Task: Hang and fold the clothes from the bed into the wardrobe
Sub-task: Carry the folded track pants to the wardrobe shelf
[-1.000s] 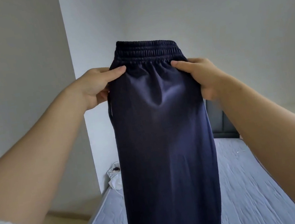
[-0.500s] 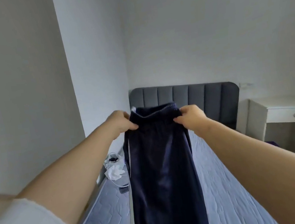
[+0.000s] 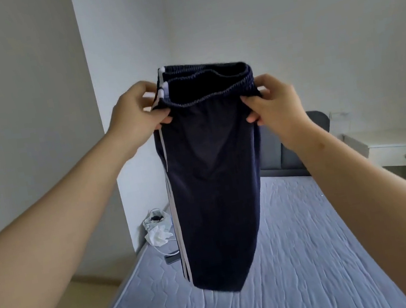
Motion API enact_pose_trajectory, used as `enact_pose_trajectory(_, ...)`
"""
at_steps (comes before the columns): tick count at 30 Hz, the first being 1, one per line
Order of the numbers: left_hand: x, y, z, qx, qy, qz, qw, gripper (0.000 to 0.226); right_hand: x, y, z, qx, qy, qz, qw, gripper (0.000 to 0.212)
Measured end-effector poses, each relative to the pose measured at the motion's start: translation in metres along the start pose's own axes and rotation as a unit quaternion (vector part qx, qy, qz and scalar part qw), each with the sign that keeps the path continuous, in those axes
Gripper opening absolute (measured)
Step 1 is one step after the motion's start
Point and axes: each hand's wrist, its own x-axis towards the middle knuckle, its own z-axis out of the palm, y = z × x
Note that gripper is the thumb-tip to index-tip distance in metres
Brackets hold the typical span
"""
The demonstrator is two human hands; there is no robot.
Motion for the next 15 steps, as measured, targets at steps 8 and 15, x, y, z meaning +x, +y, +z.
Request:
enact_pose_trajectory(8,-0.109,-0.093,0.033,0.000,-0.089,-0.196,0.977,0.026,-0.108,0.096,0.015,-0.055,-0.146,0.203,0.967,0.009)
enact_pose_trajectory(15,-0.223,-0.167,0.064,-0.006,-0.166,-0.362,0.917,0.033,-0.219,0.167,0.022,-0.046,-0.253,0.364,0.895,0.017)
